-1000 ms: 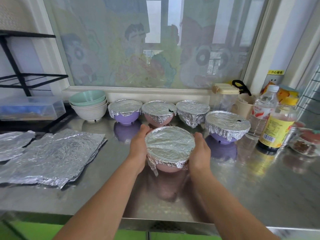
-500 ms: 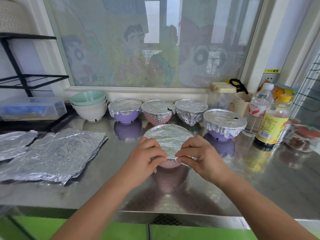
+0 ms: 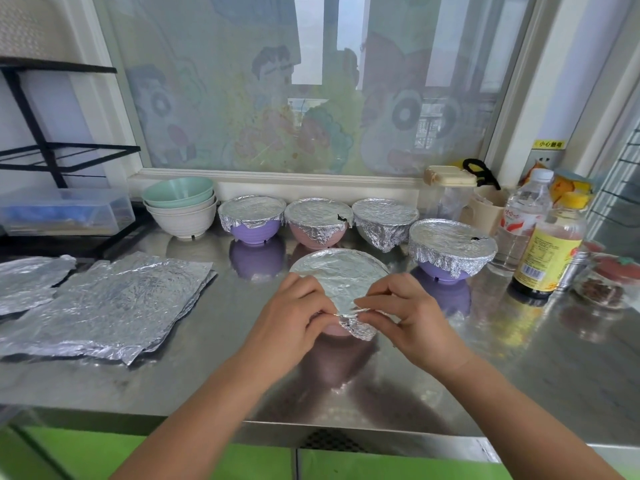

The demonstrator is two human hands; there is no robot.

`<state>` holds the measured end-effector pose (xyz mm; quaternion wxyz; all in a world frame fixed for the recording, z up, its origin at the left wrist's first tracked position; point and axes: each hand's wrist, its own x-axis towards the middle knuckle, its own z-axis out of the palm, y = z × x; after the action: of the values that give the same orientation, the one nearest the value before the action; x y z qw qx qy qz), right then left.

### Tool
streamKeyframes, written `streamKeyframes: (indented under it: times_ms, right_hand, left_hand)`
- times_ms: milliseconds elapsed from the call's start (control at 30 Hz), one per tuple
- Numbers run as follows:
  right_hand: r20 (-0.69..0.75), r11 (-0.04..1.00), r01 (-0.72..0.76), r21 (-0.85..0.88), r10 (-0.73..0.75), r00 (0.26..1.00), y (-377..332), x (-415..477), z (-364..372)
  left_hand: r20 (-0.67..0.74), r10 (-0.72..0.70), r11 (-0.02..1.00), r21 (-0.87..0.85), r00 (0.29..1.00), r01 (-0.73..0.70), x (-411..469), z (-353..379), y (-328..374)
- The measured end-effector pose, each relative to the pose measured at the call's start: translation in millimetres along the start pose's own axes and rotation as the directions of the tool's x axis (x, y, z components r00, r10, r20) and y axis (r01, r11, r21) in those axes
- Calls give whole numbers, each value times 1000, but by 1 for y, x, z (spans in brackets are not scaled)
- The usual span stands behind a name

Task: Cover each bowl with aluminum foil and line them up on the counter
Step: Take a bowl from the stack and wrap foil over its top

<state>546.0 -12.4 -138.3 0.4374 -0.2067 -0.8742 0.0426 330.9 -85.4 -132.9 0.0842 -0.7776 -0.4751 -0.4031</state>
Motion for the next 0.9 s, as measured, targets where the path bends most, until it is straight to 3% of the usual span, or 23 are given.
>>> streamKeyframes:
  times_ms: [367, 600, 900]
  right_hand:
    - [1, 995, 60, -84, -60, 998, -9, 3, 8]
    - [5, 994, 58, -92, -57, 998, 10, 0, -1]
    - [-10, 988, 94, -127, -96, 995, -2, 13, 17]
  left_hand:
    - [-20, 11, 1000, 23, 1000, -11, 1, 11, 10]
    - [41, -32, 997, -73, 999, 35, 10, 0, -15]
    - [22, 37, 999, -12, 999, -37, 11, 11, -5]
